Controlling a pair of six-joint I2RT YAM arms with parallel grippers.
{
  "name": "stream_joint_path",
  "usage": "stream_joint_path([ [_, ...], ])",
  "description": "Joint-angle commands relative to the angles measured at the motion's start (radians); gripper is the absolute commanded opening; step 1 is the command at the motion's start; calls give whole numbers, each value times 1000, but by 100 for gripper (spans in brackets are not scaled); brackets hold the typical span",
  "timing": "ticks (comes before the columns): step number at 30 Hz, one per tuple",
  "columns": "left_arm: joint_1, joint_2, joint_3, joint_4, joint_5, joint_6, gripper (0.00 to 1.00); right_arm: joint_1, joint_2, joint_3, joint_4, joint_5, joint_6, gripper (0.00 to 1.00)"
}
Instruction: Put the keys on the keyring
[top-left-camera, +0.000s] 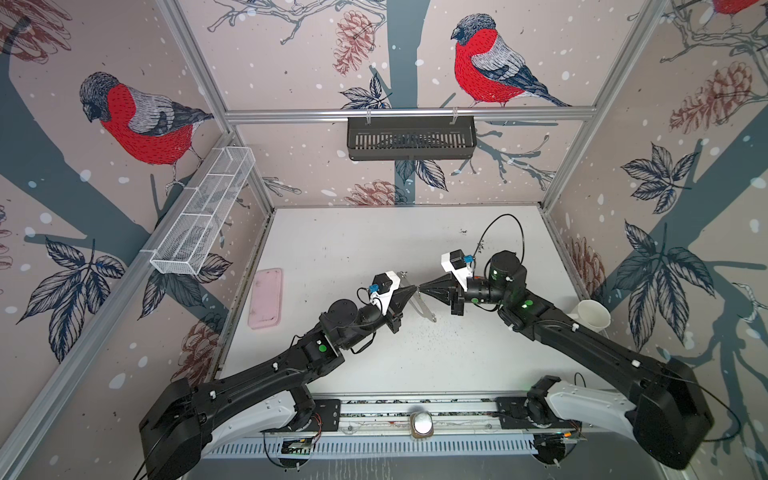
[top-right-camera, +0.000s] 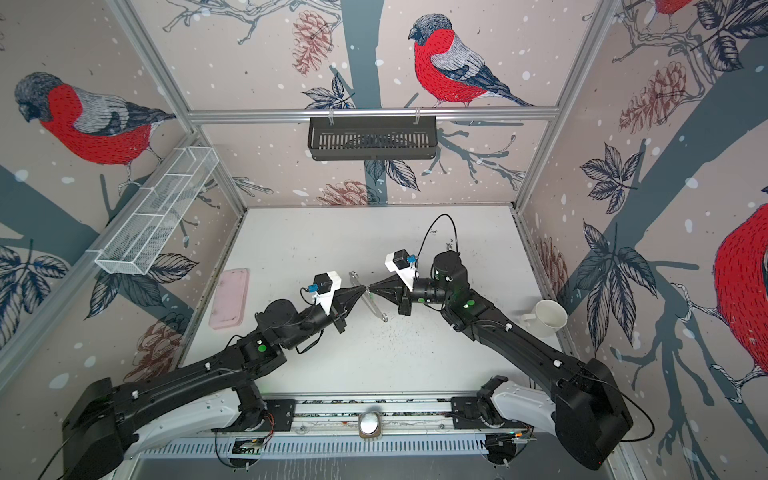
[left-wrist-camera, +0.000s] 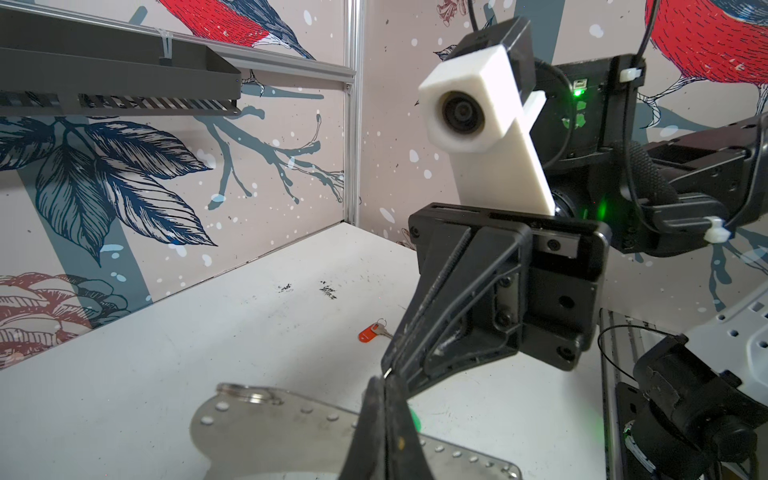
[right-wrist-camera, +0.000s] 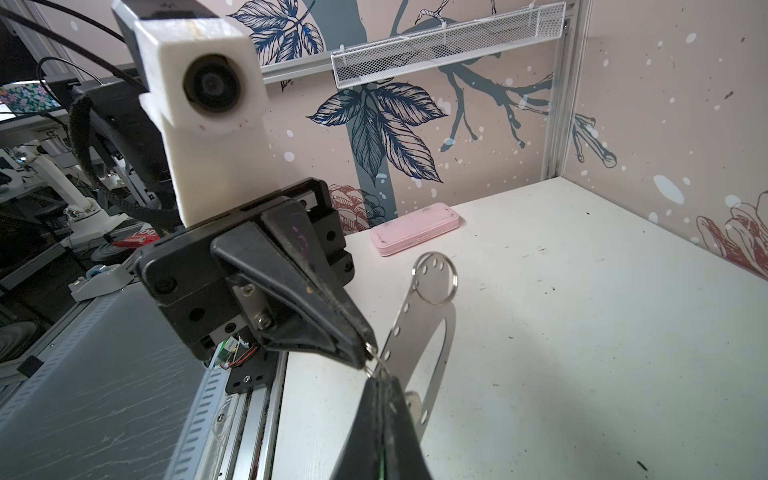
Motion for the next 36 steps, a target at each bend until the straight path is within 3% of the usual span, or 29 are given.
stream_joint_path([
  [1,-11,-9,-5,84,51,19,0,-4,7,12,23,32,24,0],
  [17,-22,-20,-16,96,54,33,0,-13,20,34,19,24,103,0],
  [36,-33,-47,-53,159,50,50,0,-12,51,63,-60,5,110,0],
])
